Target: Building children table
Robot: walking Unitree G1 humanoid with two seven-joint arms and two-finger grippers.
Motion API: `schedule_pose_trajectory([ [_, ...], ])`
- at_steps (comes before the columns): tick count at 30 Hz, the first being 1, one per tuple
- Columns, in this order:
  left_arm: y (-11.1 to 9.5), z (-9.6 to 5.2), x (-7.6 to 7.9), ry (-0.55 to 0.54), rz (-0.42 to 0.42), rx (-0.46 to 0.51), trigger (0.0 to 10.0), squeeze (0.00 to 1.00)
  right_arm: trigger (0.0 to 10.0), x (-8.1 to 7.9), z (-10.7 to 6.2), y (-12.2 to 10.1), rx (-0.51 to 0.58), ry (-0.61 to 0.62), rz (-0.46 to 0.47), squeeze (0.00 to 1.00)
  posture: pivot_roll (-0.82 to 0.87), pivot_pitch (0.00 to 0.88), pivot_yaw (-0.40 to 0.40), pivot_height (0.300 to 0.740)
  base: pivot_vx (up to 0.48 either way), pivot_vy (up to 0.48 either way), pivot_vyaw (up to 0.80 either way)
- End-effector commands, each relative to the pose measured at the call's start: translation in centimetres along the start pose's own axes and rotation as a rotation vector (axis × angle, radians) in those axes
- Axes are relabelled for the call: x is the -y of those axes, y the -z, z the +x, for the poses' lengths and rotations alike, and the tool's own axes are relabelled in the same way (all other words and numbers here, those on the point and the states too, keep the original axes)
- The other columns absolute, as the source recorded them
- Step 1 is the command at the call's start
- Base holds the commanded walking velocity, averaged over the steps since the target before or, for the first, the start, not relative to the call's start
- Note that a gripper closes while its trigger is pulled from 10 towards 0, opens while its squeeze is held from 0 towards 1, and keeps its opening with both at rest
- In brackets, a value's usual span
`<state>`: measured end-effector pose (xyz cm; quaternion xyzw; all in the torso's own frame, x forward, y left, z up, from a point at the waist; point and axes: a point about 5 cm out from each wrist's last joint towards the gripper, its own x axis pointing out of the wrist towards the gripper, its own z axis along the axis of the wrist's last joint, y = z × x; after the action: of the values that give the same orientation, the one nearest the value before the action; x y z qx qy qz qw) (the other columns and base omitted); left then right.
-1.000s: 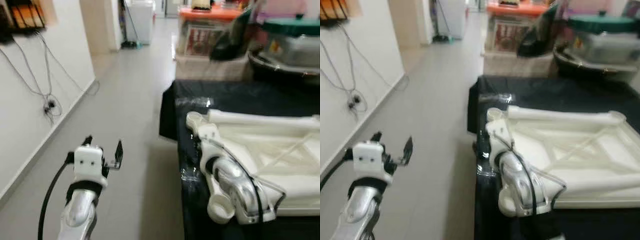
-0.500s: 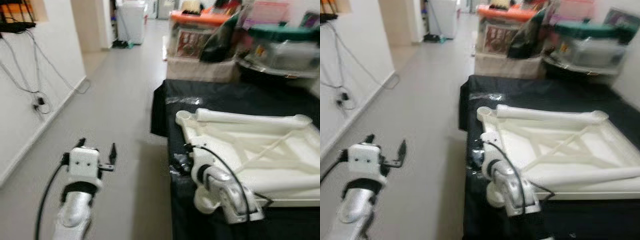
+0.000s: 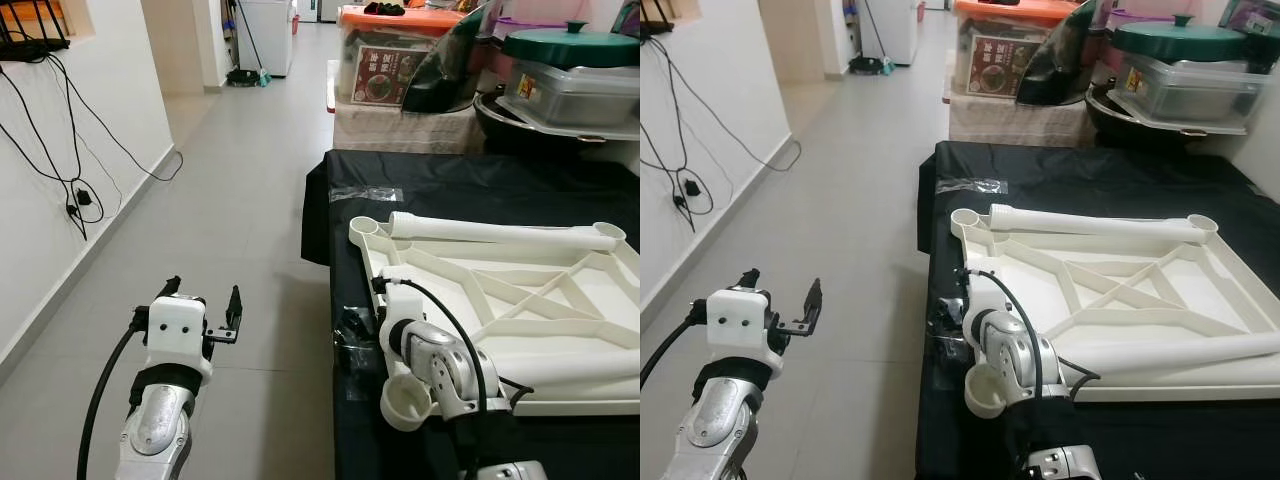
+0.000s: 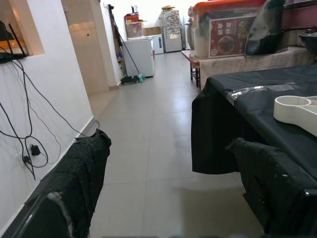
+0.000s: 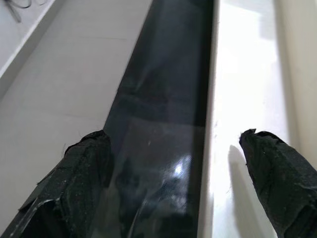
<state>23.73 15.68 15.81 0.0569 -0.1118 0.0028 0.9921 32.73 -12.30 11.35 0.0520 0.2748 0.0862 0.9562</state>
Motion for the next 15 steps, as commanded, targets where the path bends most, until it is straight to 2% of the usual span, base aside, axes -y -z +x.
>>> schedule_pose_trajectory([
  [1,0.5,0.0,0.1,-0.001,0.006,-0.028,10.0,0.00,10.0,-0.4,0.3,0.5,-0.044,-0.016,0.031,0.00,0.08,0.000,-0.096,0.740,0.000,0.000,0.00],
  [4,0.6,0.1,0.2,0.000,0.006,-0.032,10.0,0.00,10.0,-1.2,0.4,0.4,-0.056,-0.041,0.039,0.00,0.08,0.000,-0.098,0.740,0.000,0.000,0.00],
  [6,0.7,0.1,0.3,0.003,0.009,-0.037,10.0,0.00,10.0,-2.2,0.6,0.4,-0.087,-0.077,0.009,0.00,0.08,0.000,-0.101,0.740,0.000,0.000,0.00],
  [10,0.7,0.1,0.4,0.004,0.013,-0.042,10.0,0.00,10.0,-2.4,0.7,0.5,-0.109,-0.105,0.011,0.00,0.08,0.000,-0.116,0.740,0.000,0.000,0.00],
  [11,0.8,0.1,0.4,0.003,0.015,-0.044,10.0,0.00,8.7,-2.3,0.8,0.6,-0.118,-0.103,0.018,0.00,0.08,0.000,-0.116,0.740,0.000,0.000,0.00],
  [12,0.8,0.1,0.4,0.003,0.015,-0.044,10.0,0.00,8.7,-2.3,0.8,0.6,-0.118,-0.103,0.018,0.00,0.08,0.000,-0.116,0.740,0.000,0.000,0.00],
  [13,0.9,0.0,0.3,0.000,0.018,-0.050,10.0,0.00,0.0,-2.2,0.7,0.9,-0.129,-0.110,0.020,0.00,0.08,0.000,-0.122,0.740,0.000,0.000,0.00],
  [15,0.9,0.0,0.3,-0.002,0.021,-0.055,10.0,0.00,0.0,-2.1,0.7,1.1,-0.137,-0.116,0.022,0.00,0.08,0.000,-0.122,0.740,0.000,0.000,0.00],
])
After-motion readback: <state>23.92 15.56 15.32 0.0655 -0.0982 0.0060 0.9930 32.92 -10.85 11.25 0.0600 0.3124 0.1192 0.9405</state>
